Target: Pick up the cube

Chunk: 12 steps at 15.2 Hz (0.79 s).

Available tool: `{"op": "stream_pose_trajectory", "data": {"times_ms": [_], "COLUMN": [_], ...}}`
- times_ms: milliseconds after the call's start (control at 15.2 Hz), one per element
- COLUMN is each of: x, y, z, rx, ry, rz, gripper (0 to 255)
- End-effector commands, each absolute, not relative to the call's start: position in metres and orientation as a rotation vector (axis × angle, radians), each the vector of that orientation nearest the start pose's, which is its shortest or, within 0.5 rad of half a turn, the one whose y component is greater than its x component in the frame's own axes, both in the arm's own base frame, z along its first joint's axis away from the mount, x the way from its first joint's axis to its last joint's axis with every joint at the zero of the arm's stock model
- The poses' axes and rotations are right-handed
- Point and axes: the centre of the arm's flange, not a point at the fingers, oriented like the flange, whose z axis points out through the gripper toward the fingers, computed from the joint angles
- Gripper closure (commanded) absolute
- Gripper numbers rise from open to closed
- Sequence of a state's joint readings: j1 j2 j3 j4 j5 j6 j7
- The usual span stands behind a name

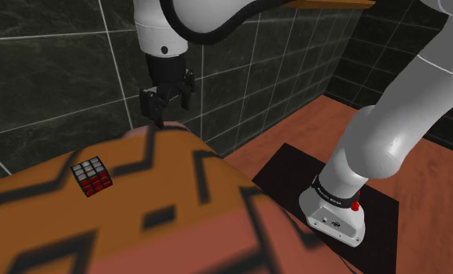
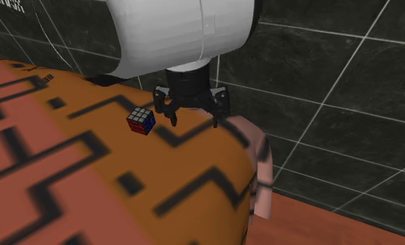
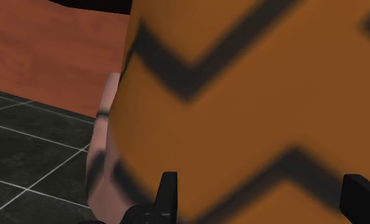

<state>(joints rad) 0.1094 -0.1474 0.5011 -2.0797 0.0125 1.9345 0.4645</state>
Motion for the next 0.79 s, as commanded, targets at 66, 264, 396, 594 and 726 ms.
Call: {"op": "stream_pose_trajectory", "data": {"times_ms": [66, 264, 396, 594, 726], "x": [0.429, 0.441, 0.449, 0.461, 0.468], "y": [0.336, 0.370, 0.393, 0.427, 0.450], "z": [0.468, 0.454, 0.445, 0.431, 0.422], "rx": [-3.183, -3.175, -3.169, -3.160, -3.154], "ry": [-0.212, -0.208, -0.206, -0.202, -0.199], "rz": [-0.016, -0.005, 0.002, 0.013, 0.020], "gripper": [0, 0, 0, 0, 0]}}
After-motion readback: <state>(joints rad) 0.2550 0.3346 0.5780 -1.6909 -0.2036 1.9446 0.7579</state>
